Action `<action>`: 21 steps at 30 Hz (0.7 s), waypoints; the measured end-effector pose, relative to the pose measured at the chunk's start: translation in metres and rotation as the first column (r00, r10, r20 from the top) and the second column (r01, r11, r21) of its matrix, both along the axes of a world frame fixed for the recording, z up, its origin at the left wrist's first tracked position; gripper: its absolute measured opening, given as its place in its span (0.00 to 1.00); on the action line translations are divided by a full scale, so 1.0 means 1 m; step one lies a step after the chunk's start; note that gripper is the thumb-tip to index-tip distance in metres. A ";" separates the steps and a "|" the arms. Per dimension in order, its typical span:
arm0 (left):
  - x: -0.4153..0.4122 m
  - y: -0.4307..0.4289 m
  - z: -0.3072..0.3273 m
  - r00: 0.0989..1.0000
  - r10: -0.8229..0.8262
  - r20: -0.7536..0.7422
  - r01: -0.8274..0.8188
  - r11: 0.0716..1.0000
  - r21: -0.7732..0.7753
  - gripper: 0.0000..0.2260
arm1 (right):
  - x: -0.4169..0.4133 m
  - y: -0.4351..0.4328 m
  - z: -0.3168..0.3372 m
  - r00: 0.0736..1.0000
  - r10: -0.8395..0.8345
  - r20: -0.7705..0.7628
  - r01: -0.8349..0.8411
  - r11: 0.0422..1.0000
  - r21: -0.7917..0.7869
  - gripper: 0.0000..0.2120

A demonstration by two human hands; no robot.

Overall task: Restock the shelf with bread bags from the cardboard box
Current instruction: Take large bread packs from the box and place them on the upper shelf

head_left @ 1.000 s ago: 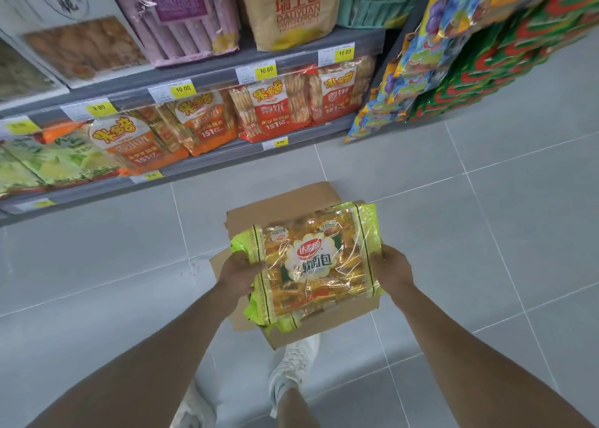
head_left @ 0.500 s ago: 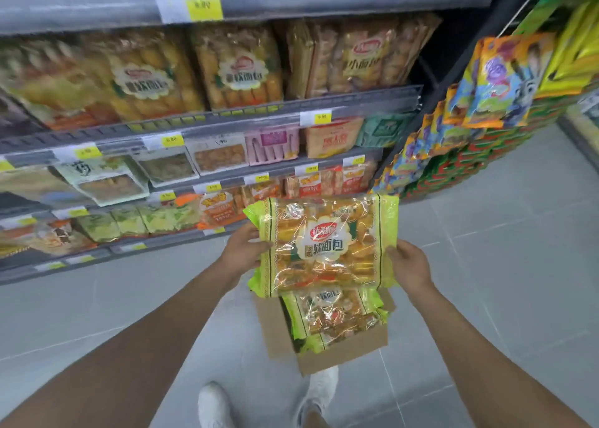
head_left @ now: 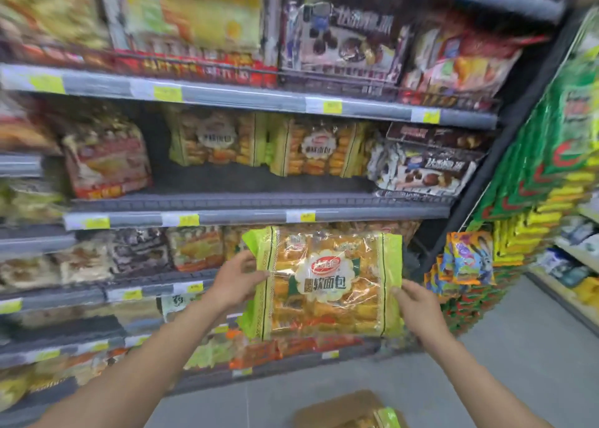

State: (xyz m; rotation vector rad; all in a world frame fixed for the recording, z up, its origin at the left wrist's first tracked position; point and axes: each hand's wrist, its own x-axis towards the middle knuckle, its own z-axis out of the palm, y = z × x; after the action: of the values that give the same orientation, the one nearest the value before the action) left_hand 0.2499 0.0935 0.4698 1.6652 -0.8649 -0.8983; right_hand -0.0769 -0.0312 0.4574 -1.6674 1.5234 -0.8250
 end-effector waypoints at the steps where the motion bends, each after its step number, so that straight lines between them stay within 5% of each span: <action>1: 0.011 0.008 0.010 1.000 0.016 0.004 -0.016 1.000 -0.019 0.16 | 0.012 0.005 0.011 1.000 0.016 0.013 -0.016 1.000 -0.012 0.22; 6: 0.059 0.050 0.047 0.995 0.093 0.029 -0.091 0.994 -0.052 0.18 | 0.067 0.024 0.051 0.989 0.148 0.012 -0.147 0.987 -0.064 0.08; 13: 0.104 0.070 0.082 0.982 0.187 0.022 -0.182 0.973 -0.139 0.23 | 0.132 0.017 0.074 0.978 0.209 0.015 -0.206 0.973 -0.106 0.15; 21: 0.158 0.045 0.109 0.972 0.232 0.039 -0.220 0.956 -0.196 0.27 | 0.199 -0.021 0.094 0.960 0.275 0.050 -0.267 0.956 -0.124 0.07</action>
State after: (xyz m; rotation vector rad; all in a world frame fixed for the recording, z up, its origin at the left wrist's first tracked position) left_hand 0.4074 0.1383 0.5790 1.5931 -0.7577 -0.5914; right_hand 0.1224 -0.0522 0.5514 -1.8641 1.1856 -0.8237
